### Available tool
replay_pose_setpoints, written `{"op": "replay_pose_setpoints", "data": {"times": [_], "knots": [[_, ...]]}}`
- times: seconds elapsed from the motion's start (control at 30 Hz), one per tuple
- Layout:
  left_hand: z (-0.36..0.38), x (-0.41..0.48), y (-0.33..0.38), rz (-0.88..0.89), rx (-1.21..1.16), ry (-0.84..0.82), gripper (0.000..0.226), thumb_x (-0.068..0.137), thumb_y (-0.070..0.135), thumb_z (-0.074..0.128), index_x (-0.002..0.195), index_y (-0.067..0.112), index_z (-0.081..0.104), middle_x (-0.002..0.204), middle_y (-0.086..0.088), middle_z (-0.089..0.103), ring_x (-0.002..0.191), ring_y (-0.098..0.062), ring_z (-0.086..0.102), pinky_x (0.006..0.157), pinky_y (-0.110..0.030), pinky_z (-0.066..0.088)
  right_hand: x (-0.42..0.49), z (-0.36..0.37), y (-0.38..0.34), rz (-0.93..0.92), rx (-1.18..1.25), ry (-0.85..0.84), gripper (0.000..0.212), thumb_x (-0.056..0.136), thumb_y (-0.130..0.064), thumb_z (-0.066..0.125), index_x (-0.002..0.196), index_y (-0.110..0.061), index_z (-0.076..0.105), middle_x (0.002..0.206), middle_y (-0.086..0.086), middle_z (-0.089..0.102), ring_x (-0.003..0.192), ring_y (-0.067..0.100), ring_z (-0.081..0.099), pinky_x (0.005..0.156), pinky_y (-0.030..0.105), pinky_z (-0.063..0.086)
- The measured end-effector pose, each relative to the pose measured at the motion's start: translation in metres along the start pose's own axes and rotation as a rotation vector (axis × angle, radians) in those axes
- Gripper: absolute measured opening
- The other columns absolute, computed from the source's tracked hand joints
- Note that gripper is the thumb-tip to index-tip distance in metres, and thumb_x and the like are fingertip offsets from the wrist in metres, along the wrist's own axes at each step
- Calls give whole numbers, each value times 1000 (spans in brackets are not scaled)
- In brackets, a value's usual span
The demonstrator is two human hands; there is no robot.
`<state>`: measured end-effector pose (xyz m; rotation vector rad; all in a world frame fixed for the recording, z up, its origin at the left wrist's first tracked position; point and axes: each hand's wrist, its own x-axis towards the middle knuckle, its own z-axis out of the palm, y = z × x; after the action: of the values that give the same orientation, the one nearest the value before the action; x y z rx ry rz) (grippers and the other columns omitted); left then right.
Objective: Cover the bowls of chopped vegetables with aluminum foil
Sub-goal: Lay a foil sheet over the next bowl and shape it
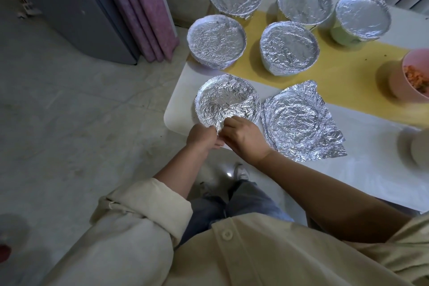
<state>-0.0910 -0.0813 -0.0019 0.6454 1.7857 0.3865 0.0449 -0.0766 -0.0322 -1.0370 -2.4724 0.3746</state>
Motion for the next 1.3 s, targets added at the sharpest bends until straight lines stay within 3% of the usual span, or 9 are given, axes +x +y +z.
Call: {"op": "replay_pose_setpoints", "data": {"times": [0.17,0.33,0.53,0.6,0.7,0.8,0.97,1.17,1.3], "knots": [[-15,3,8,14,-5,5,26,99,9,40,109,-9,55,70,-20,66,33,-12,59,29,-14,33,-4,-11,5,7,-38,-37,36,90,-42,55,89,-9,70,84,7,60,75,28,57,62,35,46],[-24,6,8,25,30,-10,30,97,9,41,115,-10,55,71,-17,67,36,-10,61,31,-13,34,-10,-11,7,-21,-88,-14,13,81,-12,73,74,-9,62,75,7,58,68,29,55,59,36,45],[-18,1,-2,-61,-33,-31,46,95,43,53,93,-1,66,82,-14,75,66,-25,71,59,-26,48,-4,-7,4,-14,-80,9,18,87,-9,64,69,-7,61,73,7,57,66,28,53,57,35,41],[-11,-4,-5,-76,-62,-57,41,97,36,53,96,-3,66,79,-15,74,66,-26,72,61,-27,51,-4,-5,3,-13,-70,7,22,90,-12,60,68,-7,60,72,6,55,65,28,52,57,36,42],[-4,-3,-6,-40,-126,-9,26,97,13,45,98,-6,62,59,-10,68,45,-17,65,49,-22,50,-1,-2,-1,-2,-46,-12,27,91,-17,55,67,-7,61,71,6,55,65,27,52,55,36,42],[-5,-3,-1,-14,-121,24,27,97,8,43,109,-12,57,64,-16,66,36,-13,61,34,-17,42,1,-1,-2,8,-40,-17,29,91,-20,52,66,-7,61,71,7,54,65,27,52,54,35,42],[-11,-7,-2,-55,-77,-1,35,94,29,60,95,-6,66,85,-22,72,57,-25,65,26,-15,34,-2,2,1,20,-49,-19,19,87,-13,61,68,-8,60,72,7,55,66,27,53,56,35,43],[-7,9,-12,24,-62,127,26,87,9,61,62,3,64,49,-4,66,53,-19,69,66,-32,62,0,5,-3,44,-33,-24,25,88,-17,50,67,-8,60,72,7,55,65,28,53,53,34,42],[-9,9,-9,77,144,168,34,65,31,52,73,5,72,67,-6,74,77,-25,74,82,-37,59,1,6,-4,65,-21,-14,25,88,-18,49,68,-8,61,72,7,57,65,29,54,53,33,44]]}}
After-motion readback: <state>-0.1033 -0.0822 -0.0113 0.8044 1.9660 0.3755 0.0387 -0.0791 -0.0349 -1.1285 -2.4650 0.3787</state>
